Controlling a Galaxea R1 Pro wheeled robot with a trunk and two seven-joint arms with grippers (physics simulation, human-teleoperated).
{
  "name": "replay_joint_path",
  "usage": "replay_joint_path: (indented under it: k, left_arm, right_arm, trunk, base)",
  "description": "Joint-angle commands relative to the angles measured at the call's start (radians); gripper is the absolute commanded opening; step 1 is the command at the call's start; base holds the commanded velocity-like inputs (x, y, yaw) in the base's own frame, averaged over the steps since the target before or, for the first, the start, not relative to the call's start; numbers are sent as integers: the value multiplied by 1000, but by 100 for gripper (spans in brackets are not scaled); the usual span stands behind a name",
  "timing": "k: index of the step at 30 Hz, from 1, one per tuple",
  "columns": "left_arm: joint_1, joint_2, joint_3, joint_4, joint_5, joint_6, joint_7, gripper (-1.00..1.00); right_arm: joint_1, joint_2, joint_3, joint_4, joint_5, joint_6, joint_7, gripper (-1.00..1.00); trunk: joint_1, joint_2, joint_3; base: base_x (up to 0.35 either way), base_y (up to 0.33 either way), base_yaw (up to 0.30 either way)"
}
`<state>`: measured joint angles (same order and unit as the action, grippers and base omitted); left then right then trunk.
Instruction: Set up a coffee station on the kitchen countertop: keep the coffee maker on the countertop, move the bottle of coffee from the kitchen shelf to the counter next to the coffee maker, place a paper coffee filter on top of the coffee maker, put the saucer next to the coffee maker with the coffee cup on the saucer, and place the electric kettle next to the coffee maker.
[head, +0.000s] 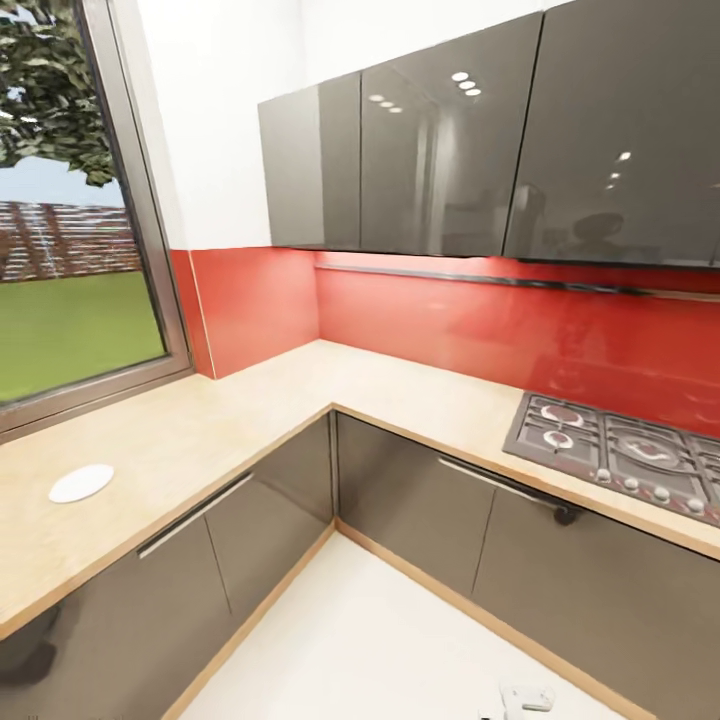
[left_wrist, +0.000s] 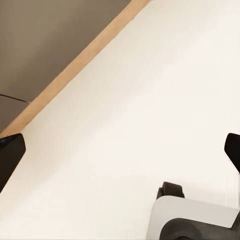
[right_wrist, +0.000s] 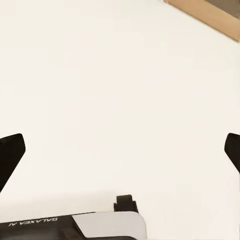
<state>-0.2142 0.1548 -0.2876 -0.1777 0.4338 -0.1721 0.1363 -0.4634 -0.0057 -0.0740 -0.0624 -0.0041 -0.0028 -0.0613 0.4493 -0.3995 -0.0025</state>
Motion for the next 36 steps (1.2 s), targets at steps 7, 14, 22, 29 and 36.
replay_joint_path:
  k: [7,14,22,29,36]
  left_arm:
    - [-1,0,-8,0,6,-3,5,100]
    - [-1,0,-7,0,6,-3,5,100]
    - [1,0,-8,0,6,-3,6,100]
    - [1,0,-8,2,6,-23,6,100]
    - [1,0,-10,12,6,-90,6,100]
  right_arm:
    - [0,0,-7,-1,0,0,-1,100]
    - [0,0,-7,-1,0,0,-2,100]
    - [0,0,-7,-1,0,0,-2,100]
    - [0,0,-7,-1,0,0,-2,100]
    - [0,0,-7,-1,0,0,-2,100]
  trunk:
    - [1,0,0]
    - [1,0,0]
    - [1,0,0]
    - [1,0,0]
    - [1,0,0]
  base:
    - [230,-203,278]
    - [159,-119,278]
    - [11,-7,278]
    - [1,0,278]
    - [0,0,278]
